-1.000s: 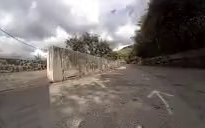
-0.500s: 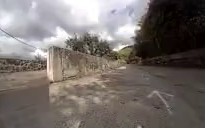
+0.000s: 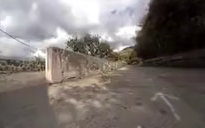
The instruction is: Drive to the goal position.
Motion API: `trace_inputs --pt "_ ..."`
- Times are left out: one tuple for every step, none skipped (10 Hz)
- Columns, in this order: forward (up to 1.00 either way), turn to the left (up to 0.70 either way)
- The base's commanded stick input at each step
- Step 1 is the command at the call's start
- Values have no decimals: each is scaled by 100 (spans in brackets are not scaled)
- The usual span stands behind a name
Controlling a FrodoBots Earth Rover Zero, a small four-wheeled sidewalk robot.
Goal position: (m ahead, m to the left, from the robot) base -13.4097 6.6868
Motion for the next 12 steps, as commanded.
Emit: trace_inputs --pt "70 0" --pt "70 0" --pt "70 0" --pt "70 0" --pt "70 -27" --pt "70 -27" --pt "70 -27" --pt "70 -27" --pt "70 -27" --pt "70 -27" --pt "70 -27" --pt "70 -27"
